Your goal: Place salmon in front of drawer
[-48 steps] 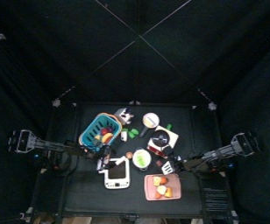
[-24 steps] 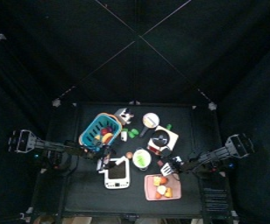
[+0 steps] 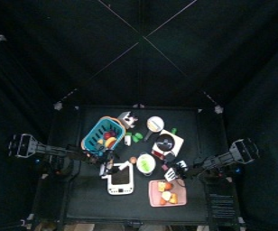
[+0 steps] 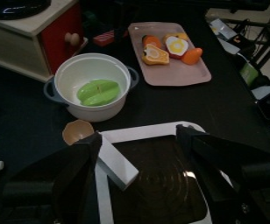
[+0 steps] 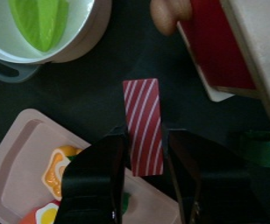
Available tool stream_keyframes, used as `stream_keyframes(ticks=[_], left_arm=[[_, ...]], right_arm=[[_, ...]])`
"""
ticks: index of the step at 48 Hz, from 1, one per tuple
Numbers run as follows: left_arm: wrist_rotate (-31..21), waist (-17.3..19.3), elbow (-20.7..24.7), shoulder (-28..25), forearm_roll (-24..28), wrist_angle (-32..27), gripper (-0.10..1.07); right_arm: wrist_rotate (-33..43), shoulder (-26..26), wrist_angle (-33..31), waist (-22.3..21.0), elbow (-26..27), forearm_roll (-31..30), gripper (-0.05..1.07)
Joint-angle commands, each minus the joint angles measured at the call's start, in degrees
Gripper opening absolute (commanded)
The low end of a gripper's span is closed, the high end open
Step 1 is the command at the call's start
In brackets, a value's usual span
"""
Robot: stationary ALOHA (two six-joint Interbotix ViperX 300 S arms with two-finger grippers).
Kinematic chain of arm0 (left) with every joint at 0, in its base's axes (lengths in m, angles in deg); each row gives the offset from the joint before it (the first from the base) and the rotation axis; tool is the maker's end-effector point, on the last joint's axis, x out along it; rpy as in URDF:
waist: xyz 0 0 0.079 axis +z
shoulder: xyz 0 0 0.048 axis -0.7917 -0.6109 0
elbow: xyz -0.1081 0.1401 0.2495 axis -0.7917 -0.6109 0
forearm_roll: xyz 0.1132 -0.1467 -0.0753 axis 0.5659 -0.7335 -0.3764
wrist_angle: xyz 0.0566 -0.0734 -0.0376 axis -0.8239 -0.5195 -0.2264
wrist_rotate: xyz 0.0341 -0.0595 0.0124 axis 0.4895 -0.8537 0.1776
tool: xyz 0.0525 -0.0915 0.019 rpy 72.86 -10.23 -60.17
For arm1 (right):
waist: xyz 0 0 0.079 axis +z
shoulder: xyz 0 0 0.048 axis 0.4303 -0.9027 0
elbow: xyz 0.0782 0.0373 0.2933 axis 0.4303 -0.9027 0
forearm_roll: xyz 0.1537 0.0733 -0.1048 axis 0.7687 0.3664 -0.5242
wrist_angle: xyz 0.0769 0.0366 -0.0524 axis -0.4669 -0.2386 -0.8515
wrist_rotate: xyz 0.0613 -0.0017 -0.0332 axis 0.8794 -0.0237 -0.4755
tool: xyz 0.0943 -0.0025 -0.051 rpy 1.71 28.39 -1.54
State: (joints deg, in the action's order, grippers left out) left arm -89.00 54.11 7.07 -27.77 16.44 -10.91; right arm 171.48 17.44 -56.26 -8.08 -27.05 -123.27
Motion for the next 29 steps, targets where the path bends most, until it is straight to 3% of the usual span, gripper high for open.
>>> stream_keyframes(ticks=[1, 14, 29], left_arm=[[0.00, -0.09, 0.70, 0.35, -0.18, 0.18, 1.00], [0.00, -0.09, 0.70, 0.26, -0.18, 0.18, 1.00], [0.00, -0.09, 0.70, 0.26, -0.18, 0.09, 1.00]], right_arm=[[0.00, 0.26, 0.00, -0.09, 1.41, -0.26, 0.68], [0.09, -0.35, -0.09, -0.18, 1.67, -0.09, 0.71], [0.09, -1.14, -1.23, -0.18, 2.02, -0.09, 0.87]])
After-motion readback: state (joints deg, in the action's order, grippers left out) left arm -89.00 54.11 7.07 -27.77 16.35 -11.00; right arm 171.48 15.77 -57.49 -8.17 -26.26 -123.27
